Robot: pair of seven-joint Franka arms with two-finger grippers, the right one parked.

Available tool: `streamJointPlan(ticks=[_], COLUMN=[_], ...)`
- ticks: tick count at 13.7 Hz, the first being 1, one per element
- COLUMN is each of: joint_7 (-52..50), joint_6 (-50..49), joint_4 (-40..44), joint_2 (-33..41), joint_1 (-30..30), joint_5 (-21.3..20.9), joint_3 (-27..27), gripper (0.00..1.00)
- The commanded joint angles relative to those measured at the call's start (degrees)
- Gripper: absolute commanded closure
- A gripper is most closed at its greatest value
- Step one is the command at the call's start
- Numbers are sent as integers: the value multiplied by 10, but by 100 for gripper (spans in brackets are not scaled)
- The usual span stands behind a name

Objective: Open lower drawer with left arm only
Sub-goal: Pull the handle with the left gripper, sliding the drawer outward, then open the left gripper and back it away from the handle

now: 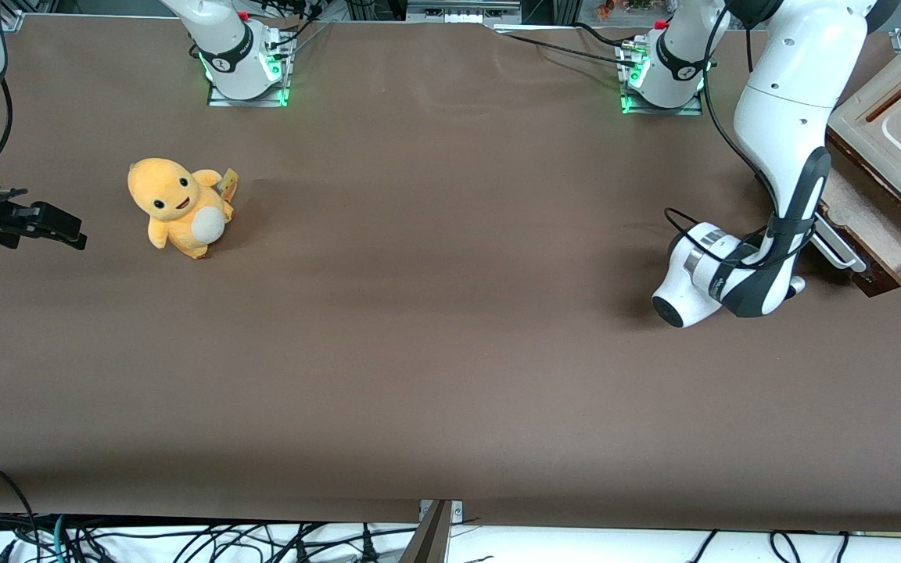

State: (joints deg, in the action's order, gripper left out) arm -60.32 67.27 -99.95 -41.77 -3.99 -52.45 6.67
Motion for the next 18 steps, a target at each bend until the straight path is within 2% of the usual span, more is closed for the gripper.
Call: streamJointPlan(ticks=[1,6,10,13,15,18], joint_7=[11,14,141,178,237,266], joint_6=[-13,-9,-10,-13,-13,-11], joint_4=[15,41,62,106,133,227], joint_2=[1,14,37,52,70,72], joint_1=[-4,-3,-8,-8,-7,-7], joint_5=[21,62,83,143,189,275], joint_3=[-2,-1,11,28,54,90], gripper=[0,0,0,0,0,0])
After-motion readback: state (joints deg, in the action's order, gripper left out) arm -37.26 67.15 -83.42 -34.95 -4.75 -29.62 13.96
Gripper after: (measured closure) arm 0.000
